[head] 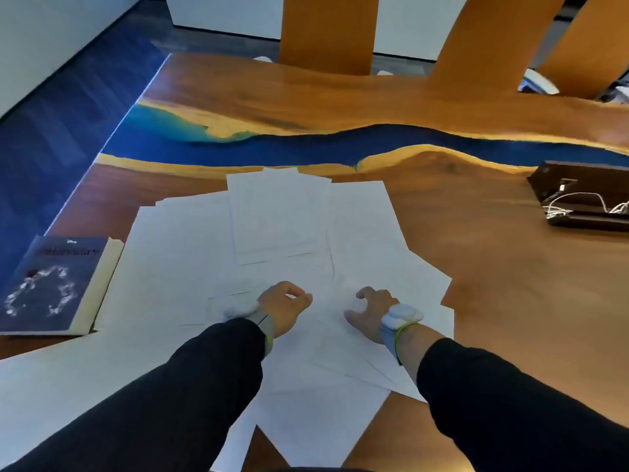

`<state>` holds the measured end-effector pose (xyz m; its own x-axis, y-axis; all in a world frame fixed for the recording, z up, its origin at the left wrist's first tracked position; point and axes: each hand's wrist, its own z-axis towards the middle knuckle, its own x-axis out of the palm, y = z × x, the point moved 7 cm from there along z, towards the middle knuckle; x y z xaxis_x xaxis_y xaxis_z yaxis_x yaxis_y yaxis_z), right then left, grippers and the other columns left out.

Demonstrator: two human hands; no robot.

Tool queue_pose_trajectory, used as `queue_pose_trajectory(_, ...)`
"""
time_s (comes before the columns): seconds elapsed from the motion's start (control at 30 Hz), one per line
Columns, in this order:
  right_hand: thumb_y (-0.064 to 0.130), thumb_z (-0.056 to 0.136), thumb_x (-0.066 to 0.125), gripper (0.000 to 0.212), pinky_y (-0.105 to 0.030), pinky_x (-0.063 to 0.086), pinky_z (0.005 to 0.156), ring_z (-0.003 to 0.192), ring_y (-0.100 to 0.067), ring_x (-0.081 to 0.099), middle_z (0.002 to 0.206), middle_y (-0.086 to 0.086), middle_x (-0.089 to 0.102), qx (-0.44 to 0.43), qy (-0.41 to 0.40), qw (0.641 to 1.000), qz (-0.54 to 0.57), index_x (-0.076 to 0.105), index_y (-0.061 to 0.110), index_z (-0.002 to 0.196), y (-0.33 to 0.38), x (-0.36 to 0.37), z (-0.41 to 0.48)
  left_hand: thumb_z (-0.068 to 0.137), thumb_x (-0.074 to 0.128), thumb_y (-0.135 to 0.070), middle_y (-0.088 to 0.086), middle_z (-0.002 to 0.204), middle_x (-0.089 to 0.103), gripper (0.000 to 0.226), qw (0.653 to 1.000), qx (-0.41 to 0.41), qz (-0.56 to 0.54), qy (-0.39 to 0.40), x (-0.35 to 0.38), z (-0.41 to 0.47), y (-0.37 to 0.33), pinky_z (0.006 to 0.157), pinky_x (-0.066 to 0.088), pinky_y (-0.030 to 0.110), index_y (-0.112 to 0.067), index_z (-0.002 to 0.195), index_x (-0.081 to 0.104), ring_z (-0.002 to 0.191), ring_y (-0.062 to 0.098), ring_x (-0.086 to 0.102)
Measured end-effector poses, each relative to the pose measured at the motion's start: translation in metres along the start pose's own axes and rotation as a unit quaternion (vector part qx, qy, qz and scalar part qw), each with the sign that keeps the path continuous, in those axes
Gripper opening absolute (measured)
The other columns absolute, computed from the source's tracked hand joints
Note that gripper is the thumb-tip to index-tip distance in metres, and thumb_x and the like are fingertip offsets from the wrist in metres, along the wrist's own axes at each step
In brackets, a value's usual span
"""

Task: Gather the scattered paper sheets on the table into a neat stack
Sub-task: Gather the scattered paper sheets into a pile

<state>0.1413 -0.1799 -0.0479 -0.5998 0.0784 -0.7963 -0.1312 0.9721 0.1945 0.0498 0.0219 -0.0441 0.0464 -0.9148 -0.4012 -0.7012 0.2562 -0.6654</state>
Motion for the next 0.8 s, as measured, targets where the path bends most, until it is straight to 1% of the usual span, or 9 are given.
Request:
queue_pose_trajectory(0.17, 0.061, 0.083, 0.055, 0.074, -0.036, 0.044, 0.099, 0.125, -0.031, 0.050, 0.145, -0.008, 0.037, -0.011, 0.038, 0.999, 0.008, 0.035, 0.025, 0.145, -0.022, 0.018, 0.011, 0.092, 0.064, -0.045, 0.001, 0.120, 0.064, 0.031, 0.998, -0.040, 0.041, -0.023, 0.043, 0.013, -0.004, 0.090, 0.051, 0.032, -0.024, 0.114, 0.064, 0.101, 0.021, 0.060)
queue_pose_trajectory(0.27, 0.062, 0.081, 0.052, 0.075, -0.039, 0.042, 0.103, 0.130, -0.032, 0.041, 0.149, -0.007, 0.032, -0.030, 0.029, 0.999, -0.007, 0.035, 0.027, 0.145, -0.030, 0.031, 0.014, 0.092, 0.063, -0.044, 0.005, 0.128, 0.063, 0.042, 0.995, -0.071, 0.061, -0.029, 0.062, 0.019, -0.006, 0.098, 0.050, 0.035, -0.020, 0.127, 0.059, 0.111, 0.025, 0.061)
queue_pose_trajectory(0.4, 0.057, 0.080, 0.049, 0.069, -0.040, 0.043, 0.095, 0.128, -0.032, 0.034, 0.149, -0.005, 0.026, -0.054, -0.005, 0.998, 0.004, 0.036, 0.027, 0.141, -0.034, 0.043, 0.014, 0.093, 0.059, -0.045, 0.008, 0.139, 0.053, 0.059, 0.986, -0.093, 0.134, -0.041, 0.078, 0.024, -0.011, 0.101, 0.048, 0.039, -0.014, 0.142, 0.046, 0.121, 0.029, 0.058)
queue_pose_trajectory(0.53, 0.057, 0.078, 0.047, 0.070, -0.039, 0.044, 0.091, 0.125, -0.031, 0.034, 0.146, -0.006, 0.027, -0.065, -0.016, 0.998, 0.020, 0.035, 0.026, 0.139, -0.036, 0.046, 0.017, 0.092, 0.061, -0.042, 0.009, 0.130, 0.056, 0.054, 0.979, -0.113, 0.163, -0.053, 0.086, 0.027, -0.017, 0.087, 0.050, 0.034, -0.011, 0.134, 0.049, 0.103, 0.025, 0.061)
queue_pose_trajectory(0.6, 0.057, 0.077, 0.045, 0.071, -0.039, 0.043, 0.091, 0.125, -0.032, 0.034, 0.146, -0.007, 0.026, -0.073, -0.011, 0.997, 0.024, 0.035, 0.026, 0.140, -0.039, 0.047, 0.018, 0.089, 0.062, -0.042, 0.009, 0.115, 0.060, 0.050, 0.977, -0.113, 0.170, -0.058, 0.091, 0.029, -0.022, 0.073, 0.047, 0.030, -0.009, 0.126, 0.056, 0.084, 0.021, 0.060)
queue_pose_trajectory(0.63, 0.057, 0.078, 0.045, 0.071, -0.040, 0.043, 0.092, 0.126, -0.032, 0.033, 0.146, -0.008, 0.026, -0.076, -0.009, 0.997, 0.027, 0.035, 0.025, 0.140, -0.039, 0.047, 0.018, 0.089, 0.063, -0.041, 0.008, 0.108, 0.060, 0.048, 0.978, -0.112, 0.167, -0.064, 0.093, 0.030, -0.023, 0.068, 0.046, 0.029, -0.008, 0.123, 0.058, 0.081, 0.021, 0.062)
queue_pose_trajectory(0.7, 0.057, 0.078, 0.045, 0.071, -0.040, 0.042, 0.094, 0.127, -0.033, 0.033, 0.148, -0.008, 0.025, -0.077, -0.006, 0.997, 0.029, 0.035, 0.025, 0.141, -0.041, 0.047, 0.019, 0.087, 0.066, -0.039, 0.009, 0.111, 0.062, 0.049, 0.981, -0.119, 0.132, -0.072, 0.096, 0.033, -0.022, 0.074, 0.051, 0.032, -0.008, 0.123, 0.055, 0.093, 0.028, 0.066)
queue_pose_trajectory(0.77, 0.057, 0.079, 0.045, 0.071, -0.040, 0.042, 0.096, 0.129, -0.032, 0.032, 0.149, -0.007, 0.025, -0.076, -0.004, 0.997, 0.031, 0.035, 0.026, 0.142, -0.041, 0.047, 0.019, 0.085, 0.071, -0.038, 0.008, 0.125, 0.061, 0.057, 0.988, -0.119, 0.067, -0.068, 0.098, 0.036, -0.020, 0.087, 0.053, 0.036, -0.012, 0.131, 0.049, 0.103, 0.027, 0.062)
queue_pose_trajectory(0.8, 0.056, 0.079, 0.045, 0.070, -0.039, 0.042, 0.096, 0.130, -0.032, 0.031, 0.149, -0.006, 0.025, -0.074, -0.006, 0.997, 0.033, 0.036, 0.026, 0.142, -0.042, 0.047, 0.018, 0.085, 0.071, -0.037, 0.006, 0.132, 0.058, 0.062, 0.991, -0.112, 0.046, -0.059, 0.098, 0.036, -0.021, 0.089, 0.051, 0.035, -0.015, 0.137, 0.046, 0.106, 0.026, 0.060)
